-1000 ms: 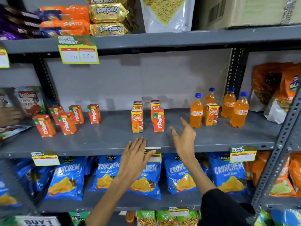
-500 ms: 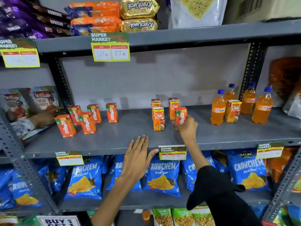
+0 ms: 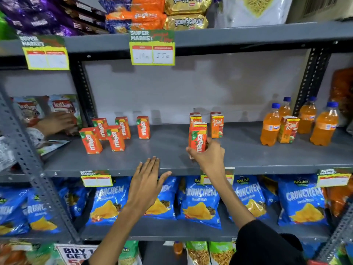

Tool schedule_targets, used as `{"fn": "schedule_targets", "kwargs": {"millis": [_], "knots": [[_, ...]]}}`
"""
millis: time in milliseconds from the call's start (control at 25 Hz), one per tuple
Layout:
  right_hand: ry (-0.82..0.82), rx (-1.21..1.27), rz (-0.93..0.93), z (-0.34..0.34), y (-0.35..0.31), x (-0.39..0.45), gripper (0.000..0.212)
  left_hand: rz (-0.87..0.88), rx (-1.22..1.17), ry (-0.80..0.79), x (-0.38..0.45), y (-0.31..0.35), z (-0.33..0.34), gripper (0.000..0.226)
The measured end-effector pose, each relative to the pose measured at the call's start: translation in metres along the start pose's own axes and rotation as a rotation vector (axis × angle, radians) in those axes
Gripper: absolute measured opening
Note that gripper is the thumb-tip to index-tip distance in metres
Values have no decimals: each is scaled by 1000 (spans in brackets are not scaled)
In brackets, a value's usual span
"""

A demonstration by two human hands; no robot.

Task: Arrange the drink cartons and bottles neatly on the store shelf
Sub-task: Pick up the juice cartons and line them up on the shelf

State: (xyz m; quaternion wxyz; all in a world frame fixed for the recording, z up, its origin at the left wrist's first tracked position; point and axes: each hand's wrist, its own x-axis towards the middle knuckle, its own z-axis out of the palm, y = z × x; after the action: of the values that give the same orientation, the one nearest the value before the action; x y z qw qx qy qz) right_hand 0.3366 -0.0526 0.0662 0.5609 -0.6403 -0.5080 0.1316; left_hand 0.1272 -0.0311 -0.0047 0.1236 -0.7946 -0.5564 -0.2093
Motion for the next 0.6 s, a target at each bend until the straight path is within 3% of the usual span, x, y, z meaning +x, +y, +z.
{"fn": "schedule_targets", "kwargs": {"millis": [360, 600], "knots": [[-110, 10, -1, 164, -67, 3, 51, 54, -2, -73, 1, -104, -19, 107], [-99, -17, 52, 208, -70, 17, 58, 71, -35, -59, 1, -109, -8, 96]]}}
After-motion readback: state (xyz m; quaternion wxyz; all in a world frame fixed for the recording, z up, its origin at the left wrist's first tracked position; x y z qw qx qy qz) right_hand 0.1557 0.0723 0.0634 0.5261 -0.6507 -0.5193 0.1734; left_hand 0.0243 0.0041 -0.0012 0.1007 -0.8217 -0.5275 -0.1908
